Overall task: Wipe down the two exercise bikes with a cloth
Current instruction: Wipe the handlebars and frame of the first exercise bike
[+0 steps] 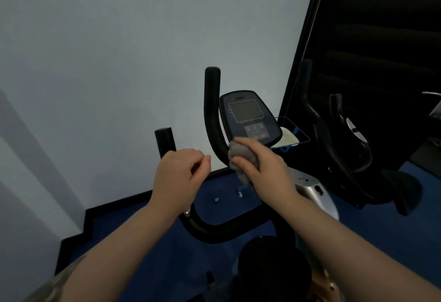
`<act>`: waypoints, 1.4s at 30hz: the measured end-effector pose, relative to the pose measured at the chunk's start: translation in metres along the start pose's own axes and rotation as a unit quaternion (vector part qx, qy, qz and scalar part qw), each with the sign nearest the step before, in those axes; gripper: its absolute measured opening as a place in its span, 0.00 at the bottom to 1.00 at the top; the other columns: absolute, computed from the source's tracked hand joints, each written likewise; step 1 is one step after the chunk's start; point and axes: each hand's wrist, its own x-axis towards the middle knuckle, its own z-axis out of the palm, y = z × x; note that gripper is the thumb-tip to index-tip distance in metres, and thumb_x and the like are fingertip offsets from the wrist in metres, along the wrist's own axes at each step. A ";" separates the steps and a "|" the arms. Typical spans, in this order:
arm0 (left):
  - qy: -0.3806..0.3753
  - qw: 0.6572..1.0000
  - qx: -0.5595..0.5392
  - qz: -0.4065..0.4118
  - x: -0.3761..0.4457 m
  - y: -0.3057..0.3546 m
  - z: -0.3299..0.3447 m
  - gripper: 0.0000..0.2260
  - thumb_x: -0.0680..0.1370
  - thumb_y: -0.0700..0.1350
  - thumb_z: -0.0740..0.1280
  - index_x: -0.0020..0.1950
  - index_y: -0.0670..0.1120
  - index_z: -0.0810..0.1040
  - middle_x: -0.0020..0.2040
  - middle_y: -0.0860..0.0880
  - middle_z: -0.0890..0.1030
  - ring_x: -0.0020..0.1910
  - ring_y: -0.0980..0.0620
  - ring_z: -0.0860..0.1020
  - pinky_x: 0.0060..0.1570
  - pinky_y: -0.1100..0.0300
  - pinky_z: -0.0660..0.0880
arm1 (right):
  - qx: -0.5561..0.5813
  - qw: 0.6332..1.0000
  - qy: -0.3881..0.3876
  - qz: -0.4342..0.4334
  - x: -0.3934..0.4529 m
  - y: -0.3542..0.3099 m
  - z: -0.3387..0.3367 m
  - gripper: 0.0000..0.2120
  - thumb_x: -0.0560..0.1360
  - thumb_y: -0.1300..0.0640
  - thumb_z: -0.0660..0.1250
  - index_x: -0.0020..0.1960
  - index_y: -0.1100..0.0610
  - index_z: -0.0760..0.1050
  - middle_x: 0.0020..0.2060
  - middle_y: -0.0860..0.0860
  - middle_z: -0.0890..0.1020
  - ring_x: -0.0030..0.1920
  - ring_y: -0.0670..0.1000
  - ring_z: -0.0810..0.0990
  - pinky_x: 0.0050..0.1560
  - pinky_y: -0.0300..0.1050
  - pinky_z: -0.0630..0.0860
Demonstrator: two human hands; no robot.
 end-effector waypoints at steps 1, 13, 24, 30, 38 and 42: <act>-0.002 1.000 0.004 0.004 0.001 0.000 -0.001 0.19 0.80 0.48 0.59 0.30 0.43 0.71 0.26 0.50 0.70 0.27 0.49 0.70 0.33 0.50 0.69 | -0.001 1.000 -0.002 -0.009 0.005 -0.003 0.004 0.18 0.78 0.49 0.67 0.67 0.41 0.72 0.59 0.42 0.78 0.58 0.41 0.76 0.61 0.43 0.74; 0.015 1.000 0.009 0.002 0.000 0.002 0.000 0.17 0.79 0.49 0.59 0.30 0.49 0.64 0.26 0.55 0.65 0.27 0.54 0.66 0.37 0.57 0.65 | -0.008 0.998 0.065 -0.025 0.027 -0.023 0.024 0.19 0.76 0.54 0.70 0.66 0.47 0.76 0.64 0.45 0.78 0.63 0.44 0.75 0.63 0.42 0.72; 0.012 1.000 0.009 0.001 -0.001 0.002 0.000 0.17 0.79 0.45 0.62 0.30 0.48 0.64 0.26 0.56 0.63 0.27 0.54 0.64 0.36 0.57 0.64 | 0.103 0.983 0.140 -0.056 0.097 -0.053 -0.006 0.17 0.76 0.55 0.70 0.64 0.48 0.79 0.57 0.44 0.82 0.57 0.39 0.78 0.59 0.33 0.72; 0.010 1.000 0.012 0.008 0.001 0.002 -0.002 0.17 0.78 0.46 0.61 0.30 0.48 0.63 0.26 0.56 0.62 0.27 0.55 0.63 0.36 0.57 0.63 | -0.085 0.988 0.066 -0.107 0.065 -0.037 0.030 0.18 0.74 0.59 0.72 0.63 0.49 0.80 0.65 0.51 0.73 0.57 0.49 0.75 0.54 0.40 0.71; 0.009 1.000 0.012 -0.006 0.000 0.001 -0.001 0.18 0.78 0.49 0.59 0.30 0.44 0.67 0.26 0.52 0.67 0.28 0.52 0.66 0.38 0.54 0.66 | -0.023 0.997 0.047 -0.058 0.067 -0.032 0.019 0.15 0.75 0.55 0.72 0.61 0.49 0.80 0.63 0.48 0.74 0.59 0.44 0.72 0.56 0.28 0.63; 0.006 1.000 0.007 -0.007 -0.002 0.005 -0.003 0.18 0.78 0.48 0.59 0.29 0.43 0.68 0.27 0.51 0.68 0.28 0.50 0.67 0.38 0.52 0.67 | -0.013 0.997 -0.019 -0.079 0.033 -0.014 0.009 0.17 0.75 0.57 0.72 0.62 0.48 0.80 0.60 0.46 0.72 0.60 0.41 0.70 0.61 0.23 0.61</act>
